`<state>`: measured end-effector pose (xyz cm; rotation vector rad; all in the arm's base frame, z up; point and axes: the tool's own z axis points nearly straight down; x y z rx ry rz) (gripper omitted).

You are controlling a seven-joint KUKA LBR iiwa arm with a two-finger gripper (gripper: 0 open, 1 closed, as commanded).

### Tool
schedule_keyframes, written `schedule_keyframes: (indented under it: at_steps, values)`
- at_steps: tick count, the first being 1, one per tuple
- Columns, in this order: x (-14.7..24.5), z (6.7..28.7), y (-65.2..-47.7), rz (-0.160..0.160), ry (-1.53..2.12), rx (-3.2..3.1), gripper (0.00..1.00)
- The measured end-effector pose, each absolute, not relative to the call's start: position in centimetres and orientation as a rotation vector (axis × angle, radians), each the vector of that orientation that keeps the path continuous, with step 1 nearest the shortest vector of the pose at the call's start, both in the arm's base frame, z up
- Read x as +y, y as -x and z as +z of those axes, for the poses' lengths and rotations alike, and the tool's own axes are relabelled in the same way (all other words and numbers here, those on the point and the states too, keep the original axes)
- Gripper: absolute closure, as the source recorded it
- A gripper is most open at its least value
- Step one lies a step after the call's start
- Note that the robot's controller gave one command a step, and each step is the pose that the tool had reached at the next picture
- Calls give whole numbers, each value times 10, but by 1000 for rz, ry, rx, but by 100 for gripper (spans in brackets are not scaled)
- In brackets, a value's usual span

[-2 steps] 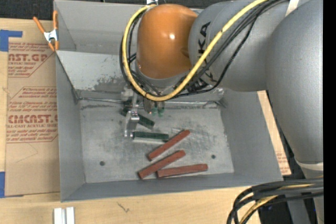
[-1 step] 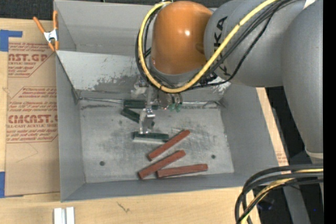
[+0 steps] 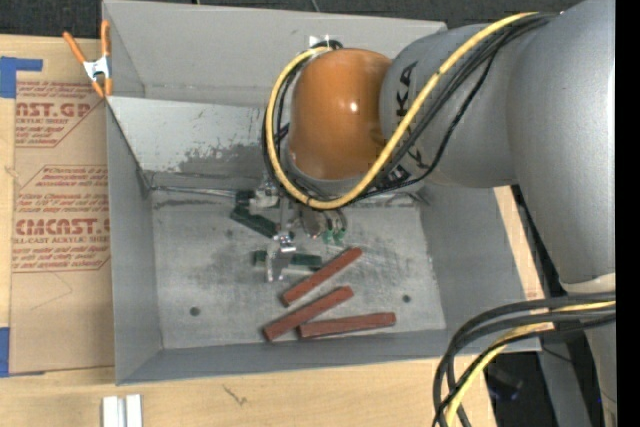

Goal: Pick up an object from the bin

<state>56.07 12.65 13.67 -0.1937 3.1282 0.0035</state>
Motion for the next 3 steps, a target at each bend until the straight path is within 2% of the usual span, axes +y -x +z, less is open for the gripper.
schedule_keyframes:
  at_steps: [1,2,3]
  values:
    - [94,82,-599,11,393,3096,100]
    - [93,79,-597,8,395,3105,0]
    - [94,84,-604,12,388,3073,100]
